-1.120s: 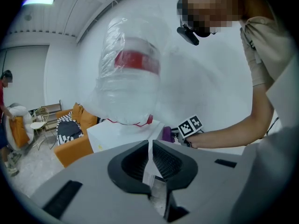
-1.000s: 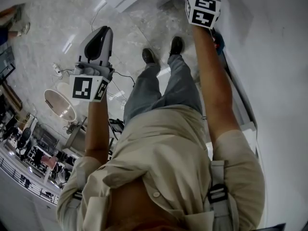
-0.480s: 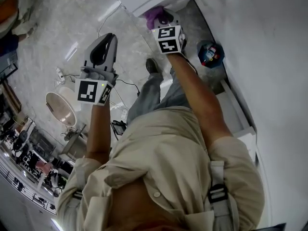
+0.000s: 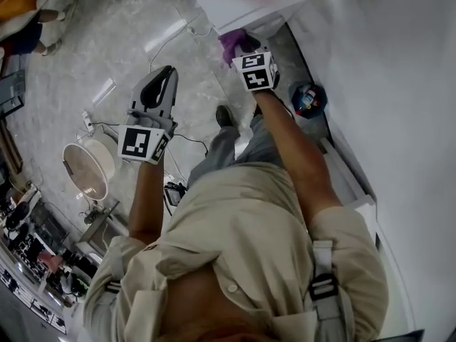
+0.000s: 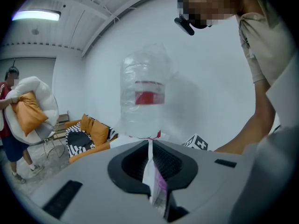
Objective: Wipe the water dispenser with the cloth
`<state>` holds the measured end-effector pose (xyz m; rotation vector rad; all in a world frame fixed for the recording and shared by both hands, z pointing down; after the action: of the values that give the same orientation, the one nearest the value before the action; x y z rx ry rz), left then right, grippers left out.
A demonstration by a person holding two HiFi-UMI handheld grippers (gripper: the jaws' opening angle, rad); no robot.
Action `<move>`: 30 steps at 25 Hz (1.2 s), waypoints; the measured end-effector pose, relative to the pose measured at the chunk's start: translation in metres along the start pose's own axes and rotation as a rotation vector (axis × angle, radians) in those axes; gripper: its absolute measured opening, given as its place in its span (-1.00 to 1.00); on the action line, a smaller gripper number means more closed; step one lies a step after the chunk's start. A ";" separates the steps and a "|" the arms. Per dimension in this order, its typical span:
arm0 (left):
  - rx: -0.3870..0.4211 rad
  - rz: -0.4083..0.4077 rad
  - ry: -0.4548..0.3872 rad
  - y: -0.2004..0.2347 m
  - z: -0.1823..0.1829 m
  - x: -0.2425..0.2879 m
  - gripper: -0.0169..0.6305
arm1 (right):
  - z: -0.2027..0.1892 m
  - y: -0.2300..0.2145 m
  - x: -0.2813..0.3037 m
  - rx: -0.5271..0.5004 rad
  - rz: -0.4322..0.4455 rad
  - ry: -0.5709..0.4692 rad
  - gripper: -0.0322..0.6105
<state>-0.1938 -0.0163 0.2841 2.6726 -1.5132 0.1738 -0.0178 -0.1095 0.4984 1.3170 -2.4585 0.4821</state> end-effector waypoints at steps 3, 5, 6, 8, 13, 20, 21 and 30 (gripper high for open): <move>-0.001 0.009 -0.020 0.007 0.007 -0.017 -0.82 | 0.014 0.007 -0.013 -0.008 -0.005 -0.021 -0.65; -0.002 0.016 -0.039 0.012 0.012 -0.027 -0.82 | 0.025 0.006 -0.024 -0.020 -0.018 -0.034 -0.65; -0.001 0.018 -0.047 0.014 0.015 -0.032 -0.82 | 0.030 0.006 -0.031 -0.027 -0.026 -0.043 -0.65; -0.001 0.021 -0.061 0.019 0.019 -0.045 -0.82 | 0.041 0.007 -0.048 -0.043 -0.040 -0.065 -0.65; -0.002 0.016 -0.106 0.025 0.027 -0.066 -0.82 | 0.081 0.010 -0.097 -0.063 -0.052 -0.137 -0.65; -0.005 0.000 -0.156 0.026 0.049 -0.099 -0.82 | 0.154 0.029 -0.181 -0.059 -0.061 -0.282 -0.65; -0.005 -0.005 -0.163 0.026 0.051 -0.103 -0.82 | 0.165 0.032 -0.192 -0.061 -0.062 -0.311 -0.65; 0.002 -0.085 -0.192 0.023 0.074 -0.133 -0.82 | 0.253 0.083 -0.266 -0.181 -0.013 -0.518 -0.66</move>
<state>-0.2766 0.0765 0.1933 2.8189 -1.4411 -0.0886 0.0248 0.0210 0.1481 1.5263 -2.8084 -0.1061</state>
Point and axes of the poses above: the fingertips, and each gripper's own axes: x forward along the fingers, y to its left, z out of its top, the point moved 6 cm from there along -x, backward along the fingers, and after that the axes turned 13 degrees about -y, right-handed, at the moved point
